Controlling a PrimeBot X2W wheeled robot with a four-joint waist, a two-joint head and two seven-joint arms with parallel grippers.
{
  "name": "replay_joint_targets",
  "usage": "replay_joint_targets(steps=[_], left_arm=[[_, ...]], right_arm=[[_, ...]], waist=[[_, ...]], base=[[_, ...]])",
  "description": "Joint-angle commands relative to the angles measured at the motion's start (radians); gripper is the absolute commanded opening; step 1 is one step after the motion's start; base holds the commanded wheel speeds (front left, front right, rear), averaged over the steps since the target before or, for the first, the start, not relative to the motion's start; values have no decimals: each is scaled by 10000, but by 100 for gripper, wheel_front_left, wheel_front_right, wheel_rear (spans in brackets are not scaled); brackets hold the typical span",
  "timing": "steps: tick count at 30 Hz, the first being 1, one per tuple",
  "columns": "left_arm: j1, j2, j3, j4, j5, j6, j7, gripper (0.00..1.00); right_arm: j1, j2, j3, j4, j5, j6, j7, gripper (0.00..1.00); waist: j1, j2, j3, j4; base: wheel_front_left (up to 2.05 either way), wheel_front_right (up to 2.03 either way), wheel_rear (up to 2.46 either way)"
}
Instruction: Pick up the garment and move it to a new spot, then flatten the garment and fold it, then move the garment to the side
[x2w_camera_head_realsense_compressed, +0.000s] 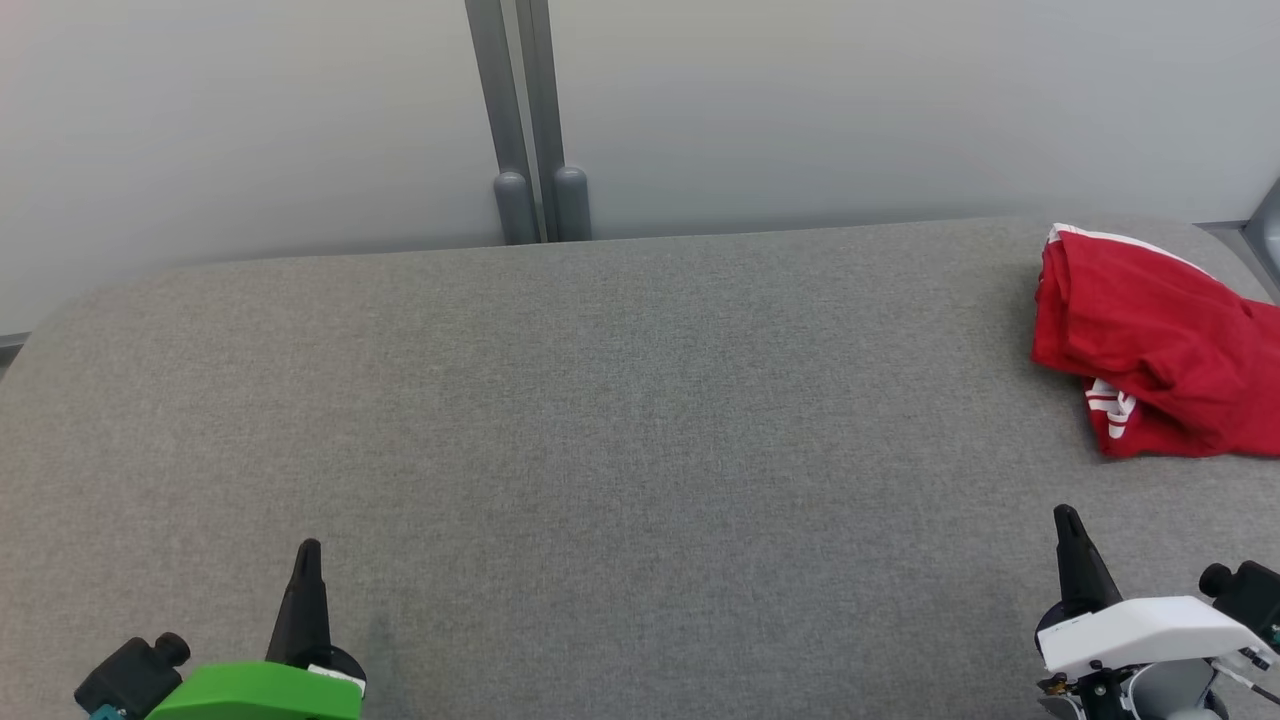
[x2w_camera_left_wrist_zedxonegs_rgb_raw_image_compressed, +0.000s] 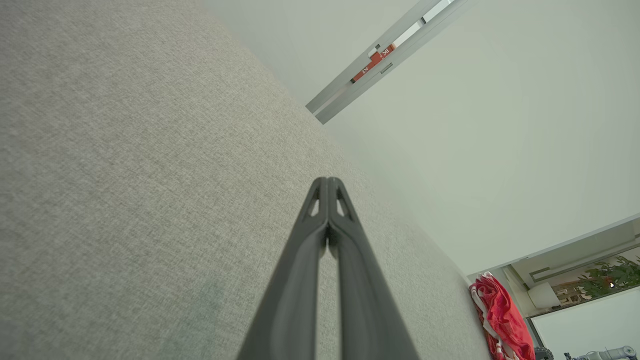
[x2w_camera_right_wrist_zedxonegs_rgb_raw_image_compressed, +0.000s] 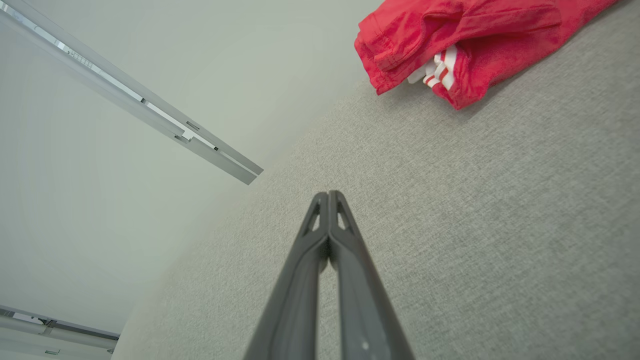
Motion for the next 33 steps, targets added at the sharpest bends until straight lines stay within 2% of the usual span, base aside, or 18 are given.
replay_joint_targets(steps=[1,33], left_arm=[[-301,109,61,-104,-361,-20,72,0],[-860,136,476,-65,-3504,-34,954,0]], right_arm=[[-244,-63,-28,-93,370,5,84,0],[-771,-82,-76,-16,4161,5,979,0]], waist=[[0,0,3,-8],[0,0,69,-185]], base=[[0,0,0],[0,0,0]])
